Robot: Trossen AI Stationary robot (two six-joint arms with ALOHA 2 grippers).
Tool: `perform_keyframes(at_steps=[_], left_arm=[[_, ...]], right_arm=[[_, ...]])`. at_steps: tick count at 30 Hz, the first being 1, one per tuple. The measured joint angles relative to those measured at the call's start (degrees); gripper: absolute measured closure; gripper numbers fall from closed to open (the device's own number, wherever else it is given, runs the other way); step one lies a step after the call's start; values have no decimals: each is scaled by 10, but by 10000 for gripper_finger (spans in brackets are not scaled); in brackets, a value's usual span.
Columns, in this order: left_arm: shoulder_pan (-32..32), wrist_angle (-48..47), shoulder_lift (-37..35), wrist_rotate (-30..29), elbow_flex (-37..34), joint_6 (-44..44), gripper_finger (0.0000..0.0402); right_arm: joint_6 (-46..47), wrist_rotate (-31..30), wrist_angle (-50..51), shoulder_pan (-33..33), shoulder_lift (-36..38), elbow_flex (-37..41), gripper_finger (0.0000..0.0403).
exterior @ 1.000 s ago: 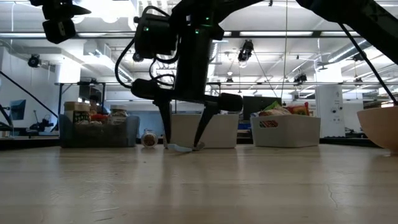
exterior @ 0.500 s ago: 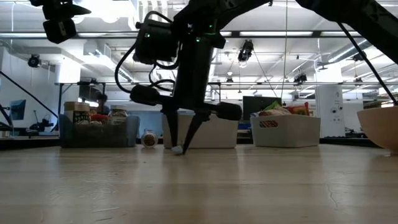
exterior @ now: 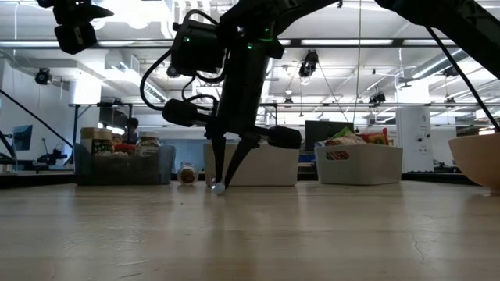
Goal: Pick & Place Food Item
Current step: Put the small blue spoon into the right gray bin
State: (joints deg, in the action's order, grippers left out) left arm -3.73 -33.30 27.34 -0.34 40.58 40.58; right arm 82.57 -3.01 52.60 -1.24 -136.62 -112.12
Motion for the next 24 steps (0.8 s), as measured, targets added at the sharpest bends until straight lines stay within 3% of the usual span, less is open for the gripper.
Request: perform_keyframes(at_steps=[12,21,24], left_arm=[[0,0,0,4,0,-1,277],[0,0,0,4,0,-1,277],[0,0,0,4,0,-1,277]], right_arm=[[-19,-14,-9,-5,-1,2,376],[-1,-15,-20,-5,-3,13,248],[9,-16,-20,-5,-2,18,227]])
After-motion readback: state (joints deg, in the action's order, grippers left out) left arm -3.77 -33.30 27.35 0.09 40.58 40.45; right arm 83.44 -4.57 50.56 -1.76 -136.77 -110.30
